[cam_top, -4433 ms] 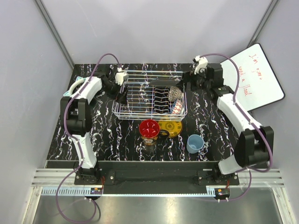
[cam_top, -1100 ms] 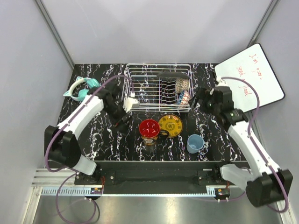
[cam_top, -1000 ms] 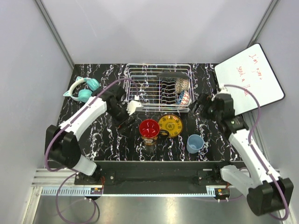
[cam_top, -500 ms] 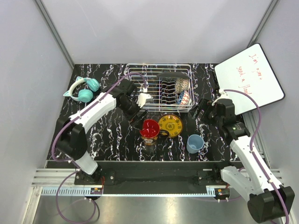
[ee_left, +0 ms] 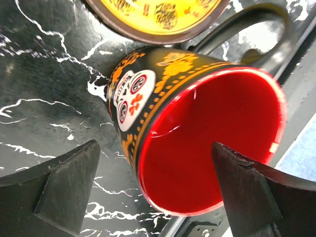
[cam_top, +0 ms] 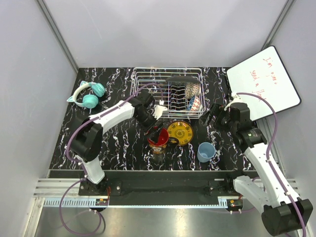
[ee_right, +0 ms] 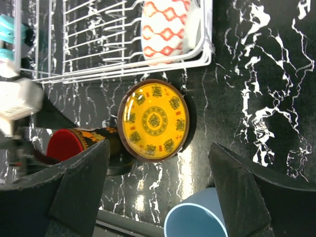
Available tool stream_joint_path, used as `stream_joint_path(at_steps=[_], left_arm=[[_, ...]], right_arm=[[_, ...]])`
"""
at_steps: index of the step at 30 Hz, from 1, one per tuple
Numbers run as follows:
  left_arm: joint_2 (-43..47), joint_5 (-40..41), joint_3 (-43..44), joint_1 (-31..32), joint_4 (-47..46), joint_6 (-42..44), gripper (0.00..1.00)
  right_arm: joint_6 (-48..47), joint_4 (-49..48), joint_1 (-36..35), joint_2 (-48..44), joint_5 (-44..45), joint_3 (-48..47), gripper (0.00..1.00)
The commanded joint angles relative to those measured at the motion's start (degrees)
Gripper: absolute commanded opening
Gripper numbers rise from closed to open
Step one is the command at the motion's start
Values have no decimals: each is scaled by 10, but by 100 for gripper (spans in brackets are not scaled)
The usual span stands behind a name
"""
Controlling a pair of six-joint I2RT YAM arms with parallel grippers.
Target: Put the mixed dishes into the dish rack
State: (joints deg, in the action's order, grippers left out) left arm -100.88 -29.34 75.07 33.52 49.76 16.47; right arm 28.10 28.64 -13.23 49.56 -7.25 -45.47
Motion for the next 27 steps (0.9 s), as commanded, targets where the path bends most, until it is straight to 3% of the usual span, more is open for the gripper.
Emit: stream_joint_path(at_steps=[1,4,8,10,12,13,14,16,23,27], left_arm=[[5,-12,-38,0,-30,2,99],[13,-12,-60,0,-44,8,93],[22,-15,-70,0,-50,10,66],[27,-15,-72,0,-51,10,64],[30,-14,-73,1,-50,12,47],[29,-15,-73,1,-50,11,37],[29,-17,-74,1,-47,11,20],[27,-18,-76,1,-41,11,2],[47,-26,-84,1,-25,24,0],[85,-39,-22,-4,24,30,0]], right_arm=[[-18,14,-2,7,-31,-52,88],[-23,22,-3,23,-45,-69,88],[-30,40,-2,58,-65,-103,87],[-30,43,-3,63,-69,-109,87],[-30,42,-3,63,-69,-109,87],[-30,43,-2,63,-67,-109,87],[-30,44,-2,63,-68,-106,86],[-30,43,-2,62,-69,-105,86],[-33,43,-3,66,-69,-104,86],[-33,31,-2,77,-80,-116,86]])
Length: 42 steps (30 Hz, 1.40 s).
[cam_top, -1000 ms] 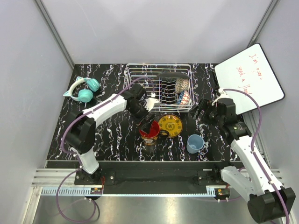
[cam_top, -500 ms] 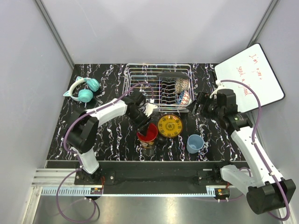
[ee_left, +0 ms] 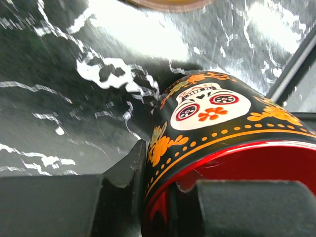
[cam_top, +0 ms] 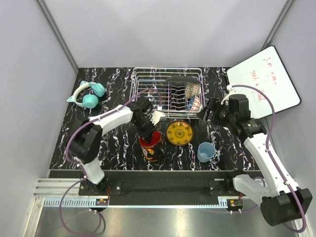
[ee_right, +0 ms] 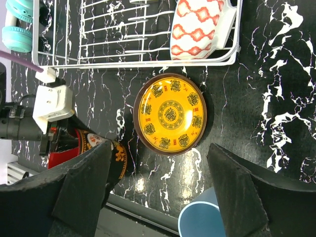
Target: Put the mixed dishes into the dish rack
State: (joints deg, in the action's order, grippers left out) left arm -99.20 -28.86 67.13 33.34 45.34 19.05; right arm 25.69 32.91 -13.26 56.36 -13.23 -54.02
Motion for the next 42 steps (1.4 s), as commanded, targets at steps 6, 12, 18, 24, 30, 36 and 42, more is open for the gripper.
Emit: stream_joint_path(at_steps=[6,12,18,24,30,36,42], left_arm=[[164,-13,239,-31,32,-2,0],[173,80,361,-45,-58,76,0],[140,140,436,-45,-103,91,0],[118,123,460,-51,-179,86,0],[210,179,184,-57,-574,34,0],[205,185,163,-57,-712,0,0],[211,149,185,-58,-711,2,0]], right_arm=[[26,-71,-2,67,-111,-94,91],[138,-192,-2,119,-250,-161,92],[306,-466,0,166,-414,-123,92],[550,-826,0,247,-504,-70,93],[758,-1147,-1,347,-522,-74,96],[801,-1214,-7,420,-543,-100,95],[802,-1214,-5,458,-545,-99,92]])
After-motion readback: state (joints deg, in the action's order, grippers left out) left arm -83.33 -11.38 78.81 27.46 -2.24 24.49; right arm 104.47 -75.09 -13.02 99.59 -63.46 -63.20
